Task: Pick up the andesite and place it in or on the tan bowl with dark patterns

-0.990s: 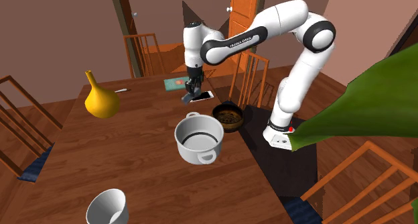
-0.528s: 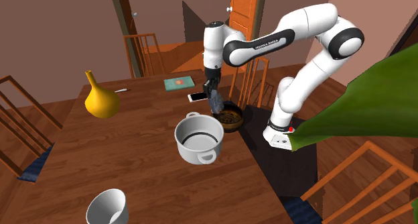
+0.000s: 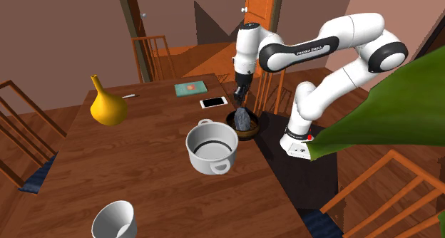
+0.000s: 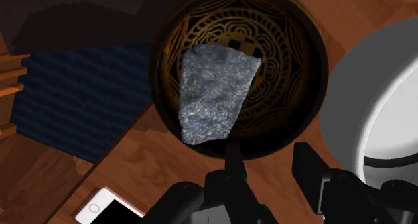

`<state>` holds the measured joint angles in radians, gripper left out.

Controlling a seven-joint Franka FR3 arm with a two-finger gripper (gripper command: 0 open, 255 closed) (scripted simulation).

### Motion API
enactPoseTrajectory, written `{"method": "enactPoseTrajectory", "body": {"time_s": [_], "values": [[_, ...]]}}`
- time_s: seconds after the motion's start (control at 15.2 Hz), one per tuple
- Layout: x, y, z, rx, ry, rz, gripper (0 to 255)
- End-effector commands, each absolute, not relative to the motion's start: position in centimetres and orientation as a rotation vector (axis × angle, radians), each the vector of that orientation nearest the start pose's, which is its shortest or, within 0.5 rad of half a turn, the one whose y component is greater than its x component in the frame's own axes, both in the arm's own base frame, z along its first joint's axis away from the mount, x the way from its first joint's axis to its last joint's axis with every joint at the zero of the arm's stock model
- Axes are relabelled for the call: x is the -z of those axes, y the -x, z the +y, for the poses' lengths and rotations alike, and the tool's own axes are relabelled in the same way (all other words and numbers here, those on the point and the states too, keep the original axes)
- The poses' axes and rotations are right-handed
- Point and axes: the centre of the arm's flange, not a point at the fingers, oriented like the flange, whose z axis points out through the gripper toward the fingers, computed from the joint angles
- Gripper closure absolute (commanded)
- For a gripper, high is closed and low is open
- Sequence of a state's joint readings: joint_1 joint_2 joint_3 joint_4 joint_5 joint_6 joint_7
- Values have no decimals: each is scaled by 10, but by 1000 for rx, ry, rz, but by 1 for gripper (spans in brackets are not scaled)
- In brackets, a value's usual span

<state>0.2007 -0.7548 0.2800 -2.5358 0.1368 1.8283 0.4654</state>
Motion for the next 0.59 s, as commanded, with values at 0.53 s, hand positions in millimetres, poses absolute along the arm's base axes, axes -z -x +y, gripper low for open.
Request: {"method": "enactPoseTrajectory", "body": {"time_s": [0.53], "values": [[-426,-295,149,215,3196,549,0]]}}
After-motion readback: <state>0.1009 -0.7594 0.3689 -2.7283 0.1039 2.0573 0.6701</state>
